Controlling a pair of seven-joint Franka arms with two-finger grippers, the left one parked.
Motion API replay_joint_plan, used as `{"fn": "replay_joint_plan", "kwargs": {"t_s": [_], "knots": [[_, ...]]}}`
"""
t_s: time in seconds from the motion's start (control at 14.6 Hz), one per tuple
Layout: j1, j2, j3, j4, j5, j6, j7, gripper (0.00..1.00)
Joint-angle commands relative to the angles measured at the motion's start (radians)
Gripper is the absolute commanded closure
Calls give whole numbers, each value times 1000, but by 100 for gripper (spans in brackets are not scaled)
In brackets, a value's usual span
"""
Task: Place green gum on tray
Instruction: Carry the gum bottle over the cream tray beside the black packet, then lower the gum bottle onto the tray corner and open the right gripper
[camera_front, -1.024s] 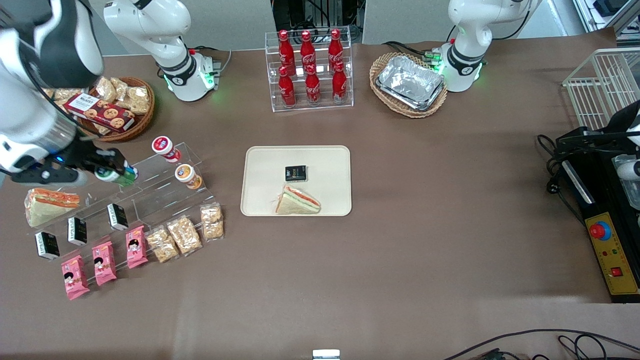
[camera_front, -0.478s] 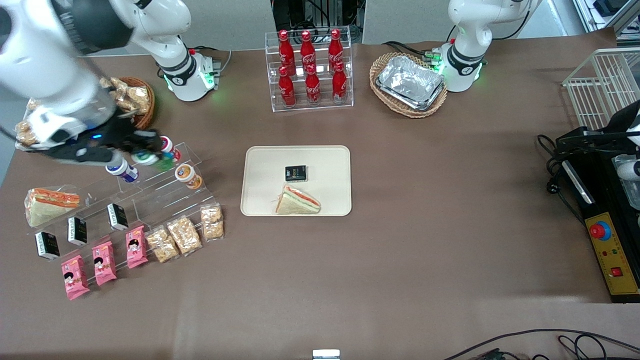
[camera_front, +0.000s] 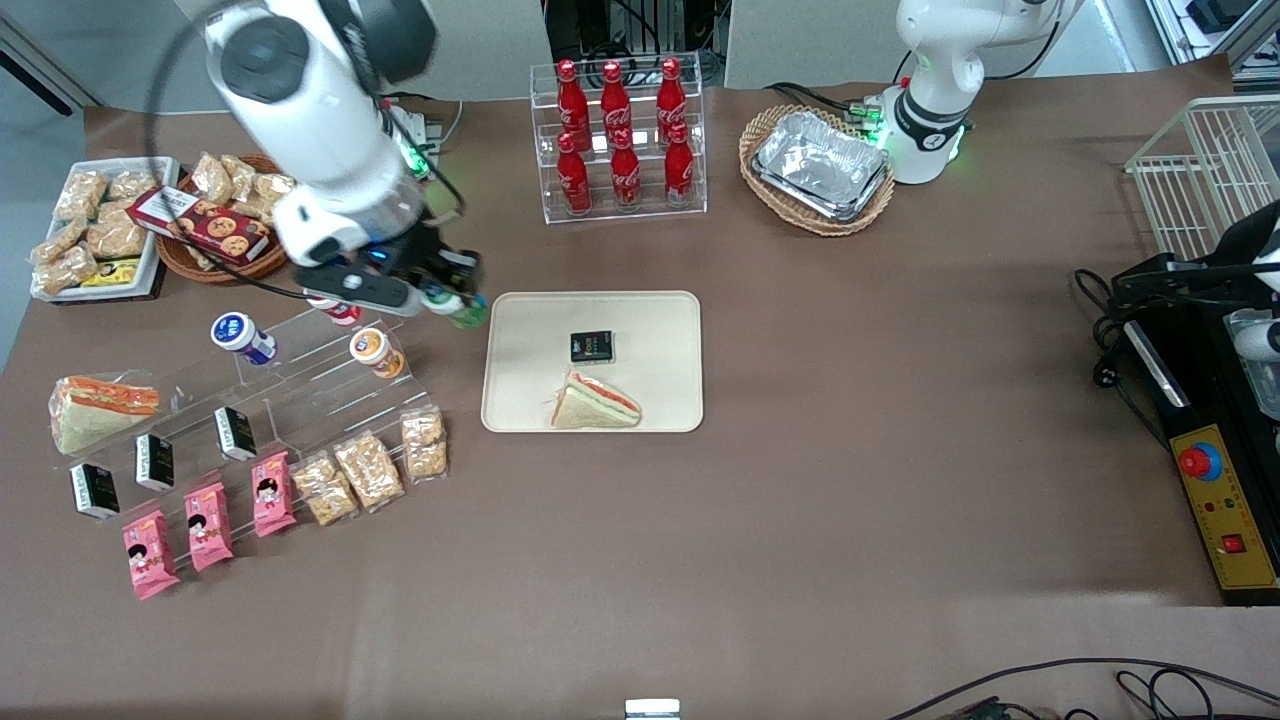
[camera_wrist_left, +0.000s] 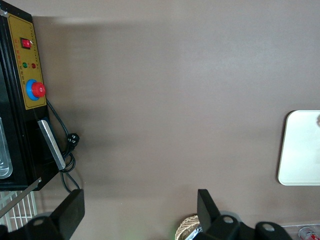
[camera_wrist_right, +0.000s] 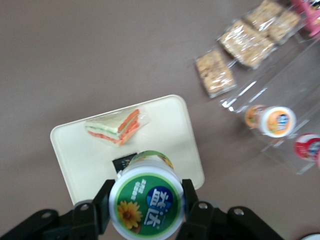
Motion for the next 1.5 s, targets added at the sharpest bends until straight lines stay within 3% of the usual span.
{"fn": "replay_joint_plan", "kwargs": {"t_s": [0.0,0.34,0.89,1.43], "knots": [[52,6,-3,-168,5,225,74,61],[78,18,-3,-400,2,485,87,62],[119,12,-1,-612,-1,650,100,62],[168,41,-3,-710,-4,773,160,62]]}}
